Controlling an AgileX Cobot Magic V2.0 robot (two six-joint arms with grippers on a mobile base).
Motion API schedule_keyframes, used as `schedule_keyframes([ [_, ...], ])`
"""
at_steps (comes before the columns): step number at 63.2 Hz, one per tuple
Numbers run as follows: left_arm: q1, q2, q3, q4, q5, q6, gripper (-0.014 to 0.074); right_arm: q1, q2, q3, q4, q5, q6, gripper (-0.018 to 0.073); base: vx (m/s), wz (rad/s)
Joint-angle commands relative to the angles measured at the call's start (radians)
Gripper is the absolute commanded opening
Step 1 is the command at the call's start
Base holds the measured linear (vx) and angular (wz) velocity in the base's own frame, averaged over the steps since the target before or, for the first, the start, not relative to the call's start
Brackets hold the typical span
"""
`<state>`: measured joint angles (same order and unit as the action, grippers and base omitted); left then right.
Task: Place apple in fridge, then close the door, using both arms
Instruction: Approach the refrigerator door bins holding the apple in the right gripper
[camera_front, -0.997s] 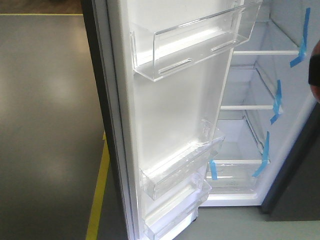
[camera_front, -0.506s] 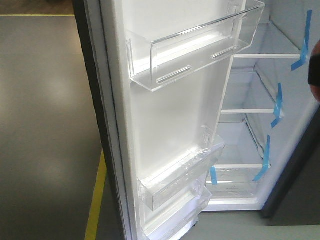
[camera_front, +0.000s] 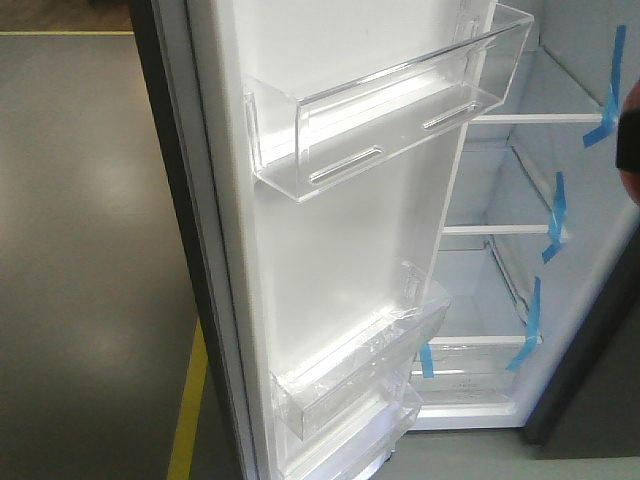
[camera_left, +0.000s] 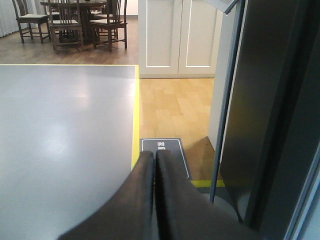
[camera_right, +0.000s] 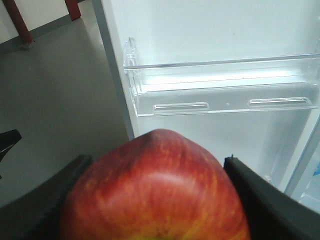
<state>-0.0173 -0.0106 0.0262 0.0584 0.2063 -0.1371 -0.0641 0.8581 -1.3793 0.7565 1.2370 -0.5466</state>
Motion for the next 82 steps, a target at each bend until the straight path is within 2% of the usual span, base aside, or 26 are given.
schedule_keyframes([
  [1, -0.006, -0.014, 0.026, -0.009, -0.072, -0.008, -0.0006, -0.003, -0.001, -0.019, 0.045, -0.063, -0.001, -0.0003, 0.03, -0.03],
  [72, -0.006, -0.014, 0.026, -0.009, -0.072, -0.008, -0.0006, -0.003, -0.001, -0.019, 0.045, -0.063, -0.001, -0.0003, 0.00, 0.00],
  [82, -0.006, -0.014, 0.026, -0.009, -0.072, -0.008, -0.0006, -0.003, -0.001, -0.019, 0.069, -0.203, -0.005, -0.0003, 0.00, 0.00],
])
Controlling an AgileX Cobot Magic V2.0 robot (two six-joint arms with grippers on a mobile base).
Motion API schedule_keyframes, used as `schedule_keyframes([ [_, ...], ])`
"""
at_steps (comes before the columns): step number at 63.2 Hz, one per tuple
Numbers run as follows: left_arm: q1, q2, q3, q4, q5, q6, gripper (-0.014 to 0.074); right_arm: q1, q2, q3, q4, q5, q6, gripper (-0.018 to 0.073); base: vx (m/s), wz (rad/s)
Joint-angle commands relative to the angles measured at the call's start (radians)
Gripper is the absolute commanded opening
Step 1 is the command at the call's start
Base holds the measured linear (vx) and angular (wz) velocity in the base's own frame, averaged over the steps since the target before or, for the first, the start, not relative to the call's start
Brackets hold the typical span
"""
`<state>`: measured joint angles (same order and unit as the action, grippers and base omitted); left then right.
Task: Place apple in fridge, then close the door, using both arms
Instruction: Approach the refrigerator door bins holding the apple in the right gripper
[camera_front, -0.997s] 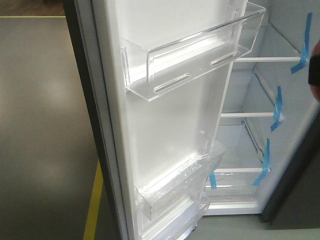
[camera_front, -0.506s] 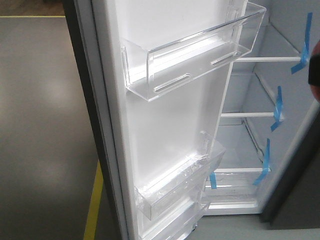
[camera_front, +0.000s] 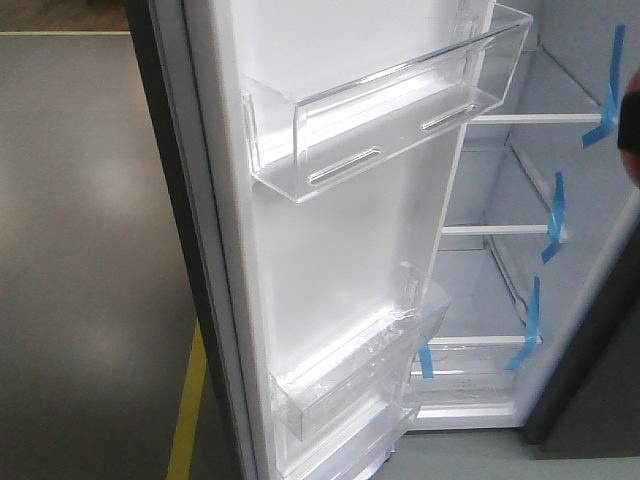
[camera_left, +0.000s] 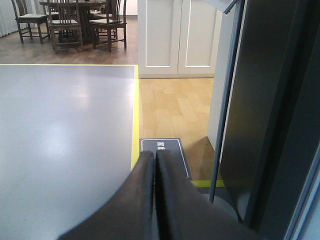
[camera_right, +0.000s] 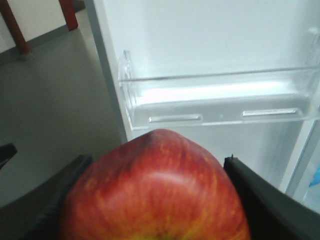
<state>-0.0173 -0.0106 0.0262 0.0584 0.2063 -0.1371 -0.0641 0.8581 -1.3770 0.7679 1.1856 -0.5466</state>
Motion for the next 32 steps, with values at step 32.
schedule_keyframes([
  [32, -0.006, -0.014, 0.026, -0.009, -0.072, -0.008, -0.0006, -0.003, -0.001, -0.021, 0.078, -0.226, -0.006, -0.0003, 0.00, 0.00],
])
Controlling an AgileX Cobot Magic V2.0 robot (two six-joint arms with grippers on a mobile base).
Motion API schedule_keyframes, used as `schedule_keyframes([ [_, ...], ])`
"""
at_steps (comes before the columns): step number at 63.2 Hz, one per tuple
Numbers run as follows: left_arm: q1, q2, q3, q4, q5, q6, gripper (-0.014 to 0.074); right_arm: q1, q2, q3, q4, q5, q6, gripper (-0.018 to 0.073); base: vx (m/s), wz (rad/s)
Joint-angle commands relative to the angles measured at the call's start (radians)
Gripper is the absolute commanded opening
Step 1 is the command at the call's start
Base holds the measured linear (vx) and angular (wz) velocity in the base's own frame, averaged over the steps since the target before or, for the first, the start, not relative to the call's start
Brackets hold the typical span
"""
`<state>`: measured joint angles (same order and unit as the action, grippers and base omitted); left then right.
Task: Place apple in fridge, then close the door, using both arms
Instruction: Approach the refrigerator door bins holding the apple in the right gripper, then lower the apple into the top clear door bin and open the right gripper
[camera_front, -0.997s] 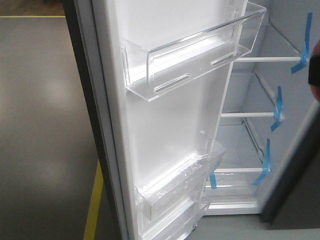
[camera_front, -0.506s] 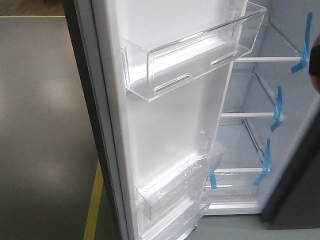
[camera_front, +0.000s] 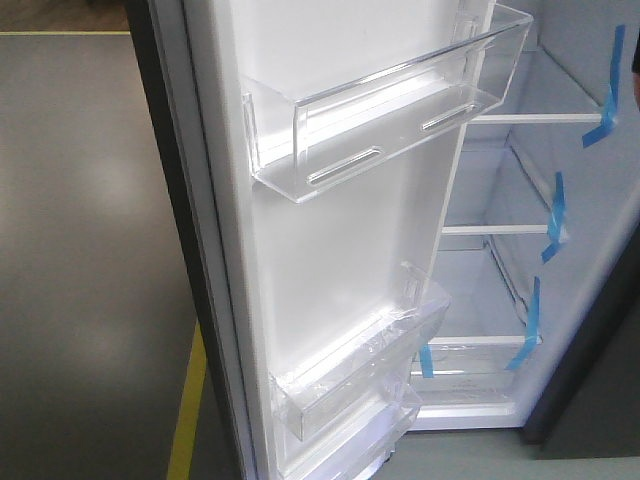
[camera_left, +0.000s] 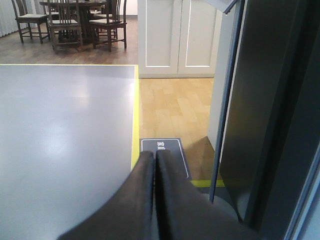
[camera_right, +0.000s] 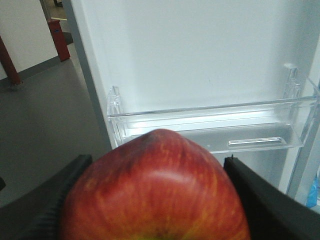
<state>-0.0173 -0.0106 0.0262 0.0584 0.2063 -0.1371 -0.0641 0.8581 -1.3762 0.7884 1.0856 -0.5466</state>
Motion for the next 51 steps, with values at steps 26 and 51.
schedule_keyframes([
  [26, -0.006, -0.014, 0.026, -0.009, -0.072, -0.008, -0.0006, -0.002, 0.402, -0.300, 0.340, -0.147, -0.330, -0.0003, 0.00, 0.00],
  [51, -0.006, -0.014, 0.026, -0.009, -0.072, -0.008, -0.0006, -0.002, 0.896, -0.720, 0.372, 0.134, -0.334, 0.0014, 0.00, 0.00],
])
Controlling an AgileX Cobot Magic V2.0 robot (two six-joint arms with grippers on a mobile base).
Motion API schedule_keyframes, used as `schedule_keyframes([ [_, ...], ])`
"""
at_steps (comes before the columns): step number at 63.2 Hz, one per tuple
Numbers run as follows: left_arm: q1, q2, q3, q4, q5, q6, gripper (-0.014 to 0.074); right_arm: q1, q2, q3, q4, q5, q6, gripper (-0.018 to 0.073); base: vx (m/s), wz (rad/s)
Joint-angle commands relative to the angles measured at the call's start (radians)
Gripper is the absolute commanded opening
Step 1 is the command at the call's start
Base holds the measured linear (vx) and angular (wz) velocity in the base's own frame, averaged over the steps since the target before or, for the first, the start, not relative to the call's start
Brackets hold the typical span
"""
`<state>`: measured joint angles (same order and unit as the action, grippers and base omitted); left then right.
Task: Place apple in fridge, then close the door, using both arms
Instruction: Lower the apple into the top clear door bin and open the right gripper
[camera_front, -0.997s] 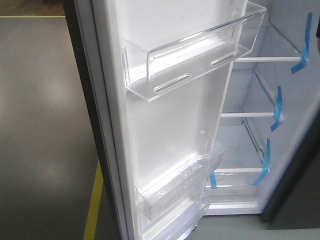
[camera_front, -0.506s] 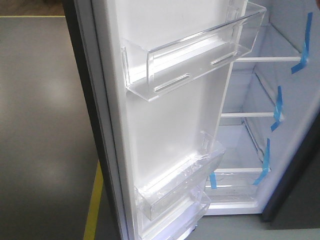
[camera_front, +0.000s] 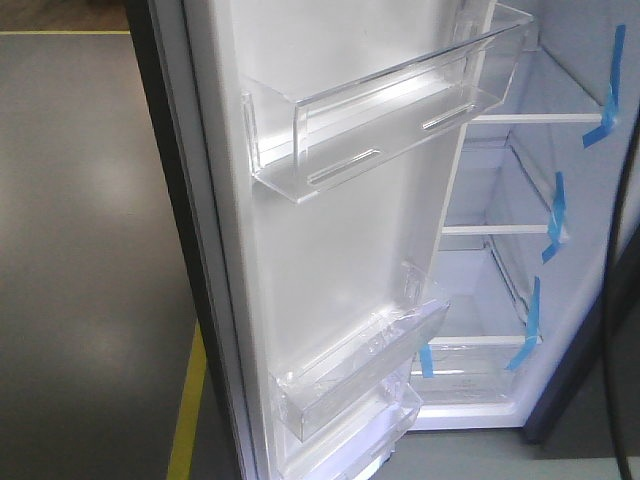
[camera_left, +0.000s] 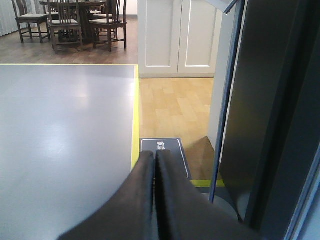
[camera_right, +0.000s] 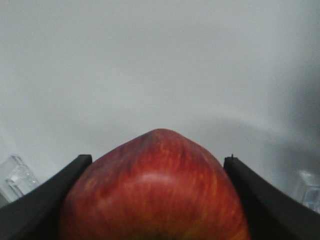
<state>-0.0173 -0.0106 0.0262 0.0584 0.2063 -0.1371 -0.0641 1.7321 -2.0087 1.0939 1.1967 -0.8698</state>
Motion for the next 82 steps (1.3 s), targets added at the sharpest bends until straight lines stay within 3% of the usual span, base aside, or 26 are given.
schedule_keyframes([
  [1, -0.006, -0.014, 0.026, -0.009, -0.072, -0.008, -0.0006, -0.002, 0.030, -0.094, 0.066, 0.026, -0.010, 0.0018, 0.00, 0.00],
  [13, -0.006, -0.014, 0.026, -0.009, -0.072, -0.008, -0.0006, -0.002, 0.061, -0.114, 0.065, 0.016, -0.022, 0.0149, 0.00, 0.00],
  [32, -0.006, -0.014, 0.026, -0.009, -0.072, -0.008, -0.0006, -0.002, 0.061, -0.114, 0.061, -0.056, -0.016, 0.0558, 0.00, 0.00],
  [40, -0.006, -0.014, 0.026, -0.009, -0.072, -0.008, -0.0006, -0.002, 0.061, -0.114, 0.061, -0.090, 0.001, 0.0615, 0.00, 0.00],
  [60, -0.006, -0.014, 0.026, -0.009, -0.072, -0.008, -0.0006, -0.002, 0.048, -0.114, 0.074, -0.087, 0.008, 0.0526, 0.00, 0.00],
  [67, -0.006, -0.014, 0.026, -0.009, -0.072, -0.008, -0.0006, -0.003, 0.016, -0.114, 0.072, -0.050, 0.012, 0.0396, 0.00, 0.00],
  [79, -0.006, -0.014, 0.026, -0.009, -0.072, -0.008, -0.0006, -0.005, -0.074, -0.114, 0.060, 0.081, 0.017, 0.0002, 0.00, 0.00],
  [82, -0.006, -0.014, 0.026, -0.009, -0.072, -0.008, -0.0006, -0.003, -0.103, -0.101, 0.049, 0.080, 0.031, -0.0017, 0.00, 0.00],
])
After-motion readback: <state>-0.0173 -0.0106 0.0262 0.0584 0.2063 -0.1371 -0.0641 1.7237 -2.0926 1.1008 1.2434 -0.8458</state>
